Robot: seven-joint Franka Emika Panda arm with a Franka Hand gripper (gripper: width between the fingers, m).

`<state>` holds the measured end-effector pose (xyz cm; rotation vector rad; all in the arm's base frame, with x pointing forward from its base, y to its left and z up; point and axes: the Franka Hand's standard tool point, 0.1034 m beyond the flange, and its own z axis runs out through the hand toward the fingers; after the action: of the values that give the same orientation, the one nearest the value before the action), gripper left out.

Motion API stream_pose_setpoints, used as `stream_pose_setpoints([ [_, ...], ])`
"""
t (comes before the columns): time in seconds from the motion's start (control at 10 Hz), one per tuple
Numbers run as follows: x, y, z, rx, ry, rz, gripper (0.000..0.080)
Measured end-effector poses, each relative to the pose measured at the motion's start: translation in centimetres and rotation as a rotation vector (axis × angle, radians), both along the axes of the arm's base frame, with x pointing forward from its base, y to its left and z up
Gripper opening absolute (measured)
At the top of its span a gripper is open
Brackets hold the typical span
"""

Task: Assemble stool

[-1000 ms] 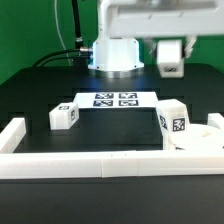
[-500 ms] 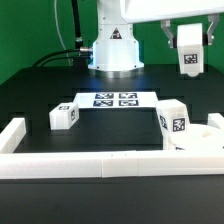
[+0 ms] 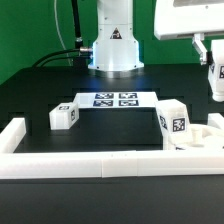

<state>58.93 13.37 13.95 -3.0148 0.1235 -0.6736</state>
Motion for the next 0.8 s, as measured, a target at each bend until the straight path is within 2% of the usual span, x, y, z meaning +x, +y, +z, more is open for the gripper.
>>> stream_pose_setpoints([
  [0.1, 0.1, 0.8, 0.0, 0.022, -0.077, 0.012, 0.0335],
  [0.2, 0.2, 0.9, -0.2, 0.029, -0.14, 0.022, 0.0335],
  [0.3, 1.3, -0.8, -0.4, 0.003, -0.201, 0.047, 0.0335],
  [0.4, 2.4, -2.9, -0.8, -0.002, -0.252, 0.04, 0.0335],
  [0.6, 2.2, -3.4, -2.9, -0.005, -0.237, 0.037, 0.0335],
  [0.8, 1.7, -3.9, -3.8, -0.022, -0.177, 0.031, 0.0335],
])
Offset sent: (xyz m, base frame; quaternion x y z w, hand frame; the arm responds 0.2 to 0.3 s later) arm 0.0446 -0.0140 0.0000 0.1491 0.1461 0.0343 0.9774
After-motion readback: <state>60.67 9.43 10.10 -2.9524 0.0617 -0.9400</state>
